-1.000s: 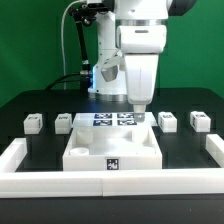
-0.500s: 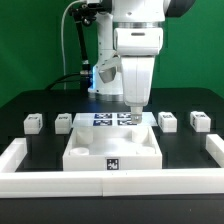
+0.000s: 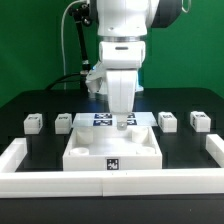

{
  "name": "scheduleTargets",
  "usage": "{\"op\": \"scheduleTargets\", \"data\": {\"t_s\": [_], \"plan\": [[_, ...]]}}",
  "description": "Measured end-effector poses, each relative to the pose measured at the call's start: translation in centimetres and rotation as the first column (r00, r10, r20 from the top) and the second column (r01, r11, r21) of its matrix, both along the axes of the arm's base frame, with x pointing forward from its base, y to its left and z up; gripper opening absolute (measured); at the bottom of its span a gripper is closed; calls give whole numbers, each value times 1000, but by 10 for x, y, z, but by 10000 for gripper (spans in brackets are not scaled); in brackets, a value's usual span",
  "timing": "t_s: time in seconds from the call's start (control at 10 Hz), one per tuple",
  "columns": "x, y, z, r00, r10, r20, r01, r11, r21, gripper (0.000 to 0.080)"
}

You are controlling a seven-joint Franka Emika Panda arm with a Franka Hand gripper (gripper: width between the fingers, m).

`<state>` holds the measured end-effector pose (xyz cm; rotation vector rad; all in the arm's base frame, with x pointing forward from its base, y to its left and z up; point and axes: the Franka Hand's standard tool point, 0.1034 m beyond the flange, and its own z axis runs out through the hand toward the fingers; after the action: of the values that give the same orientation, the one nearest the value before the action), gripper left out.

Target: Assemble square table

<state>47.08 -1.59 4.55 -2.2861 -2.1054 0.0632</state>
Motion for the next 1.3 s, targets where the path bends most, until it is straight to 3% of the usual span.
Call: {"op": "scheduleTargets", "data": {"t_s": [0.6,1.0,1.2,1.3], "plan": [[-14,2,-27,999,-8,-36,8,1000,9,650],[-16,3,-31,999,-14,-44,15,1000,9,650],[-16,3,-31,999,-31,-43,31,999,8,358],[-16,3,-31,999,-31,-44,32,999,8,358]]}}
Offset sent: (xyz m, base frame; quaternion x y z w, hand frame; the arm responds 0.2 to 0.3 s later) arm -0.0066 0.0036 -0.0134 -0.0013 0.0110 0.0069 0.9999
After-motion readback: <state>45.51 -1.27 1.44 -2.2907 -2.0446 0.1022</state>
